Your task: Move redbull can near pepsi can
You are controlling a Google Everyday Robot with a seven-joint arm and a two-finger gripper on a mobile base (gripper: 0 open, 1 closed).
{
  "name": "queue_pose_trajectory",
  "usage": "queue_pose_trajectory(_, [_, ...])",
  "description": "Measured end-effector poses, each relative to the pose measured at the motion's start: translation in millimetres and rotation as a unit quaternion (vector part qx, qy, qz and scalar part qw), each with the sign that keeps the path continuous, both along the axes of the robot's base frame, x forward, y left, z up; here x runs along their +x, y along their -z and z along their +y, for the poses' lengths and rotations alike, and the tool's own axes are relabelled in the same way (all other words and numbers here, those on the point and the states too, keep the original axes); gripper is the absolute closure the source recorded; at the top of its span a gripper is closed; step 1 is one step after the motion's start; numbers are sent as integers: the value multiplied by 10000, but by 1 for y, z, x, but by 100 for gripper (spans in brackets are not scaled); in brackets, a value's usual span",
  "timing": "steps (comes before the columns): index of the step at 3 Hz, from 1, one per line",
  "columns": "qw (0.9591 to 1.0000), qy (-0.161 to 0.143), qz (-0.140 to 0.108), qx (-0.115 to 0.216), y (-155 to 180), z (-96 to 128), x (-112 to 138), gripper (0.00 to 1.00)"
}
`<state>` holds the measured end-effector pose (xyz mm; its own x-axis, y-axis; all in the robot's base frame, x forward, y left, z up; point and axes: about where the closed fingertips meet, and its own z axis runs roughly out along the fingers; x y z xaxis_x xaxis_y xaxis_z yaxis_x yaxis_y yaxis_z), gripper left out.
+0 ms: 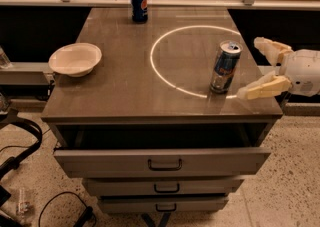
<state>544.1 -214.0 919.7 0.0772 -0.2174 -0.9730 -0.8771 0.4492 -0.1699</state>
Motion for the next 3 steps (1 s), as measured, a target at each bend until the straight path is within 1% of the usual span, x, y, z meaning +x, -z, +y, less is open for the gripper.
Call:
queue_pose_trajectory(1, [9996,-192,28,209,18,13,14,3])
queue_pose_trajectory(2, [9985,-350,19,416,22,20,19,25])
queue_pose_trajectory(3, [9970,-526,118,558,22,36,21,49])
